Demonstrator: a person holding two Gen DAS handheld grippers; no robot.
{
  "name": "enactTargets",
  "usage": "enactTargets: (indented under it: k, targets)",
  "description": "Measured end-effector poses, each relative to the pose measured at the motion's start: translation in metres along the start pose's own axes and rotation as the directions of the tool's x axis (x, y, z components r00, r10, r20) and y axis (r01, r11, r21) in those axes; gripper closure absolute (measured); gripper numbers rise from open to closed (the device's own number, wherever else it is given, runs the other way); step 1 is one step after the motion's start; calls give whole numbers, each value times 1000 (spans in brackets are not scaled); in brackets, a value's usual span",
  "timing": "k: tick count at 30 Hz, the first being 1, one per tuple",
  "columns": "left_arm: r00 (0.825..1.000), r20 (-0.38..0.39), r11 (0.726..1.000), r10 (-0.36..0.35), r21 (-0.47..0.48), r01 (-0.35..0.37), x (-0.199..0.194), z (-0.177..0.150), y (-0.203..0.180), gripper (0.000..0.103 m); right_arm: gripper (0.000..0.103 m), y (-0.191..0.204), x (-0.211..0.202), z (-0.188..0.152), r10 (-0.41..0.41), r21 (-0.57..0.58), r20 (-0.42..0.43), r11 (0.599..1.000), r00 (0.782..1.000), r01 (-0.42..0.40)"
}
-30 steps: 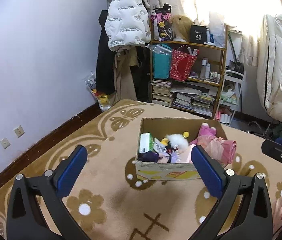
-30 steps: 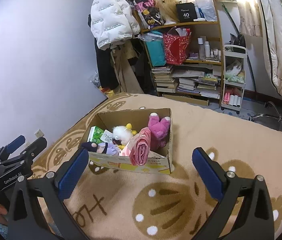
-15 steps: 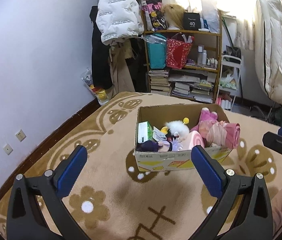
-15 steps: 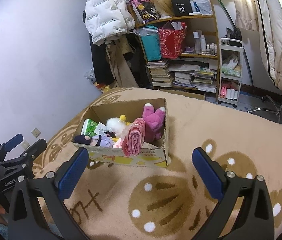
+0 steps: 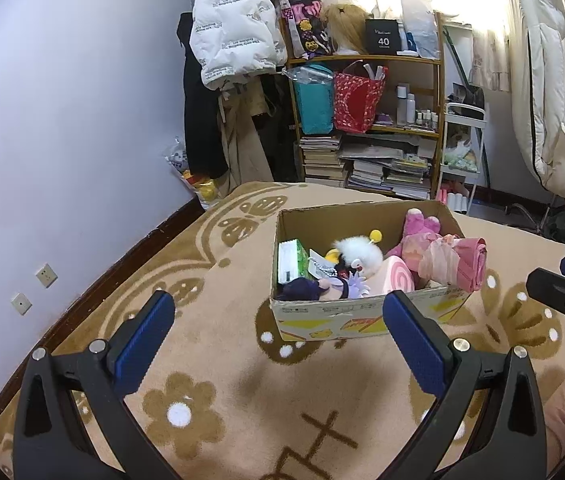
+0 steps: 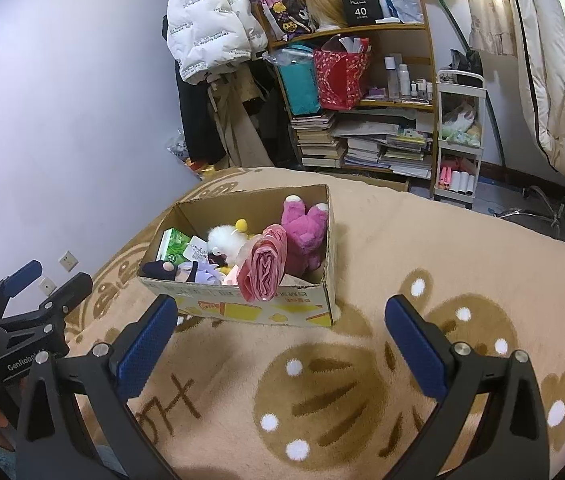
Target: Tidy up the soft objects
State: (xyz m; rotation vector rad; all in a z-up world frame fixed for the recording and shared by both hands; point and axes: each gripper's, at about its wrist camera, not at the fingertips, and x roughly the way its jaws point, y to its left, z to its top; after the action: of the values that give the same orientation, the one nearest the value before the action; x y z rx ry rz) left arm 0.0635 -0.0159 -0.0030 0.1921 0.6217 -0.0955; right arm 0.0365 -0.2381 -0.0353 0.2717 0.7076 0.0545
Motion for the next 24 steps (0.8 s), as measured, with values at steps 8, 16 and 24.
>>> enactTargets:
  k: [8, 16, 24]
  targets:
    - [1000, -11, 1000, -19, -9, 19, 2, 0, 1, 0, 0, -1, -3, -1, -4, -2, 10, 1000, 1000, 4]
    - [1000, -18, 1000, -20, -7, 20, 2, -3, 1, 0, 0, -3, -6, -2, -16, -3, 17, 1000, 1000, 16]
    - [1000, -20, 1000, -22, -7, 22, 1, -4, 1, 0, 0, -5, -9, -2, -15, 1, 25, 1000, 1000, 15]
